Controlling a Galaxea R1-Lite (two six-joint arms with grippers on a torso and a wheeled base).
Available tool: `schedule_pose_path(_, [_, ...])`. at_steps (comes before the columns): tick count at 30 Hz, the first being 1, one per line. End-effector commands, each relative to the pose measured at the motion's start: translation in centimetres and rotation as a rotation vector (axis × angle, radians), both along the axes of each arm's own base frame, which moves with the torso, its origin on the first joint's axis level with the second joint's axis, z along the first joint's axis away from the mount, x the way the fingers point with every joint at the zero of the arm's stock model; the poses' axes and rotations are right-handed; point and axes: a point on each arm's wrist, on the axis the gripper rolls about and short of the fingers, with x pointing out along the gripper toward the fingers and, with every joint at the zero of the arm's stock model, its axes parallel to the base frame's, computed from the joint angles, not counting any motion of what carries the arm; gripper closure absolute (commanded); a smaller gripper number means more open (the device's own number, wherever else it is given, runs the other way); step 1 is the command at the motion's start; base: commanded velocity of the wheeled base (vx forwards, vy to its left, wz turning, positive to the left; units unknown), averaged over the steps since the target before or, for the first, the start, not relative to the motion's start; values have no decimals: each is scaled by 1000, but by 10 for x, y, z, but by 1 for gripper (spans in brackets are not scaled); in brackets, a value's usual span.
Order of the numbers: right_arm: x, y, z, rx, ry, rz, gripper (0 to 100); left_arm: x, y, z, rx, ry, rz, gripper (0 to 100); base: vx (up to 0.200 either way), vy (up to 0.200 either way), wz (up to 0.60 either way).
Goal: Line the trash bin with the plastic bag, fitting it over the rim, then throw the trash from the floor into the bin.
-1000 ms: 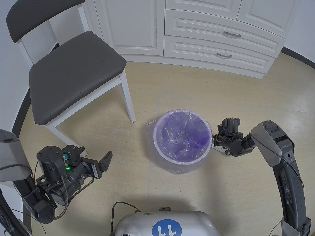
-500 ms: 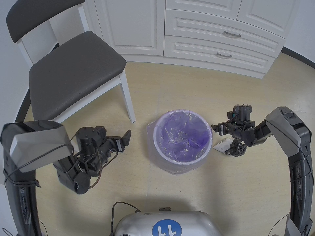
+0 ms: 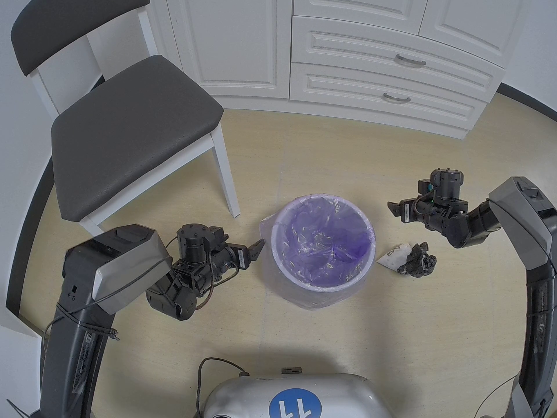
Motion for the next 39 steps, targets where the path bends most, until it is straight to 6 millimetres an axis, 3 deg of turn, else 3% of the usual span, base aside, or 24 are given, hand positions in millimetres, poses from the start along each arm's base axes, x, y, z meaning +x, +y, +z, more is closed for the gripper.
schedule_pose_path(1, [-1, -6, 9, 2, -20, -12, 0, 2, -5, -24, 7, 36, -31, 0, 0, 0, 0])
schedule_pose_path(5, [0, -9, 8, 2, -18, -18, 0, 14, -13, -38, 5, 34, -42, 0, 0, 0, 0])
schedule_pose_path(22, [1, -12, 4, 2, -7, -16, 0, 64, -34, -56, 44, 101, -42, 0, 0, 0, 0])
schedule_pose_path(28, [0, -13, 3, 2, -1, -18, 0, 70, -36, -65, 82, 138, -48, 0, 0, 0, 0])
schedule_pose_path(32, [0, -14, 2, 2, 0, -21, 0, 70, -36, -82, 116, 171, -54, 0, 0, 0, 0])
schedule_pose_path(39, [-1, -15, 3, 1, -1, -22, 0, 73, -31, -81, 184, 136, -45, 0, 0, 0, 0])
